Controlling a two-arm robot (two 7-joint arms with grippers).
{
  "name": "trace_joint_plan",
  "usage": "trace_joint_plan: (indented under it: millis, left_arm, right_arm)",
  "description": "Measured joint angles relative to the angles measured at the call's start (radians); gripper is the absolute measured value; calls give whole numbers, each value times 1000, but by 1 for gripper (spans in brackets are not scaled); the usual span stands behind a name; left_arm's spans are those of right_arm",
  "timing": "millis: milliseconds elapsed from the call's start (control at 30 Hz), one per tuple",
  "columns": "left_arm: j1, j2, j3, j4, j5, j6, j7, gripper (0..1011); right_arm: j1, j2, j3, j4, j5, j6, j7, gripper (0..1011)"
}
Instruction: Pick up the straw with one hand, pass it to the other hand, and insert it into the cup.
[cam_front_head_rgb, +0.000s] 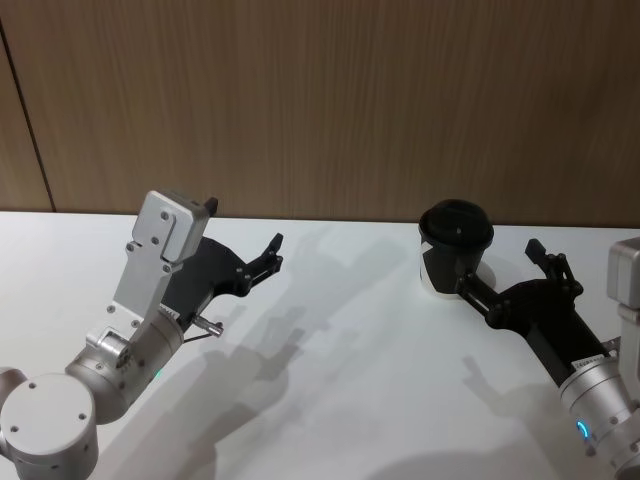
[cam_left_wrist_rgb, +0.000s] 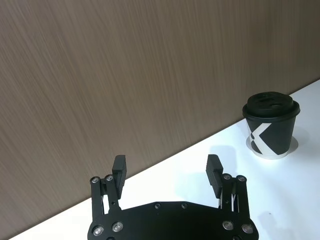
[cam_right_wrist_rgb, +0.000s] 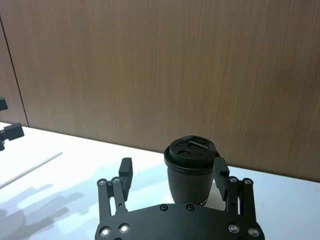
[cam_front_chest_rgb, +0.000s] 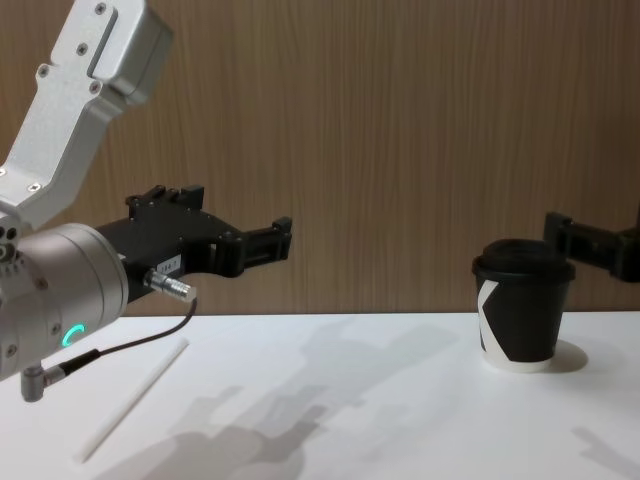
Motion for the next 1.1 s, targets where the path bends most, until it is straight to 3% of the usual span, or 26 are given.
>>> trace_joint_plan:
  millis: [1100]
  left_arm:
    - [0,0,0,0,0,0,0,1003]
  right_arm:
    - [0,0,0,0,0,0,0,1001]
